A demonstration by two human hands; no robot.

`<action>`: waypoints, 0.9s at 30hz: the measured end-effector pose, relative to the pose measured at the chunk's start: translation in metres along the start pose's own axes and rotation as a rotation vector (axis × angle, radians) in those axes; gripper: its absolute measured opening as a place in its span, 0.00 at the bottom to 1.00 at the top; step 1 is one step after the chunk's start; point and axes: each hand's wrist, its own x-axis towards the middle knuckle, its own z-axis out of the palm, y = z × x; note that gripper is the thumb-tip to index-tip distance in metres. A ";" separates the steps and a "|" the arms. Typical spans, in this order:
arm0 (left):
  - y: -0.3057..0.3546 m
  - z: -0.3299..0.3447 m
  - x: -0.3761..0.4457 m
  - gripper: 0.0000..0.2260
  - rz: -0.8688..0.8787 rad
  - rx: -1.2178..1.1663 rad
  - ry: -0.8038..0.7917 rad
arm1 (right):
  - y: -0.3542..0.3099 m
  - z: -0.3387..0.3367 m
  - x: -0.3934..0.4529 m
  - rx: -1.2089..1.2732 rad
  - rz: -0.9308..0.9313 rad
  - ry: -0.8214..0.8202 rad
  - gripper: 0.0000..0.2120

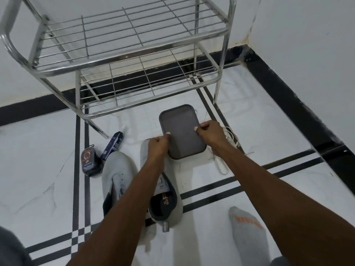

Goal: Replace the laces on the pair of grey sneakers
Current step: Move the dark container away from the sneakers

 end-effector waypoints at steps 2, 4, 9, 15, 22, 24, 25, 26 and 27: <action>0.007 -0.003 0.002 0.13 -0.020 -0.011 -0.028 | -0.002 0.002 0.006 0.016 0.023 -0.041 0.11; 0.012 -0.007 0.005 0.16 -0.021 -0.040 -0.047 | -0.007 0.005 0.011 0.009 0.031 -0.073 0.12; 0.021 -0.009 0.005 0.24 -0.025 -0.034 -0.091 | -0.009 0.005 0.020 0.049 0.094 -0.137 0.20; 0.015 -0.009 0.006 0.24 0.078 0.111 -0.095 | -0.012 0.005 0.015 0.059 0.102 -0.189 0.20; 0.006 -0.007 0.006 0.25 0.078 0.070 -0.097 | -0.011 0.000 0.009 0.093 0.109 -0.241 0.20; 0.004 -0.010 0.001 0.24 0.088 0.042 -0.096 | -0.011 -0.007 0.006 0.124 0.138 -0.300 0.18; 0.003 -0.013 -0.003 0.23 0.101 0.020 -0.085 | -0.011 -0.009 0.005 0.116 0.153 -0.329 0.20; 0.000 -0.018 -0.005 0.22 0.111 -0.003 -0.064 | -0.011 -0.011 0.005 0.096 0.164 -0.339 0.23; -0.002 -0.023 -0.006 0.19 0.117 -0.039 -0.032 | -0.013 -0.013 0.003 0.080 0.156 -0.317 0.28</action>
